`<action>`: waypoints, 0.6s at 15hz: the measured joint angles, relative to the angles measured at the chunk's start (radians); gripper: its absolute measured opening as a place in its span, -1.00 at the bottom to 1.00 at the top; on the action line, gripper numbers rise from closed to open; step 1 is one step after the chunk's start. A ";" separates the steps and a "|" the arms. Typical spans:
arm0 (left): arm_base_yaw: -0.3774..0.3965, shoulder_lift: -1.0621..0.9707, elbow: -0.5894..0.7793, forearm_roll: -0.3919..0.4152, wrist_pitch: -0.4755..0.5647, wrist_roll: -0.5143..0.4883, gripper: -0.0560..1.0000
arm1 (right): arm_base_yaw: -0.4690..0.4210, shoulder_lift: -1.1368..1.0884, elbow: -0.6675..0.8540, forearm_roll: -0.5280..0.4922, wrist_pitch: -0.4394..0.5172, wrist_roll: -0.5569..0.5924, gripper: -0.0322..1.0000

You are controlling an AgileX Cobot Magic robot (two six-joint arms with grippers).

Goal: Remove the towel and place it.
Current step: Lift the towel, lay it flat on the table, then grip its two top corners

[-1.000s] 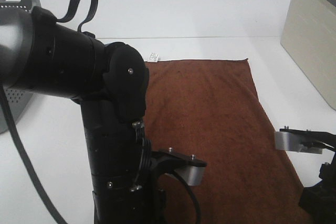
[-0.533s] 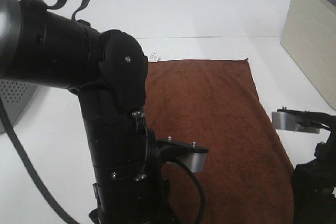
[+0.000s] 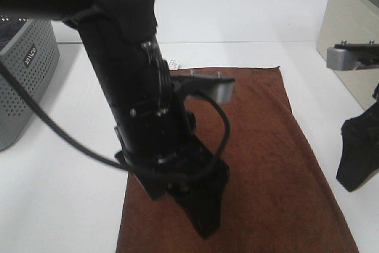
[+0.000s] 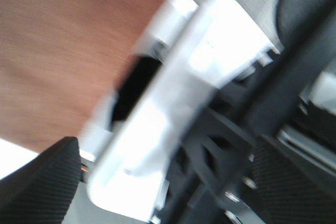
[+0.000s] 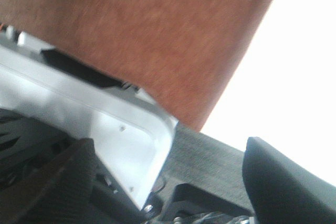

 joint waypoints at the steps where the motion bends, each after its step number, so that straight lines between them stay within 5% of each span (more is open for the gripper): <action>1: 0.040 0.000 -0.039 0.051 0.000 -0.011 0.65 | 0.000 0.001 -0.041 -0.023 0.001 0.003 0.52; 5: 0.221 0.000 -0.191 0.174 -0.007 -0.037 0.65 | -0.010 0.110 -0.310 -0.033 0.006 0.014 0.56; 9: 0.383 0.000 -0.267 0.212 -0.039 -0.040 0.65 | -0.138 0.288 -0.596 0.015 0.002 0.011 0.56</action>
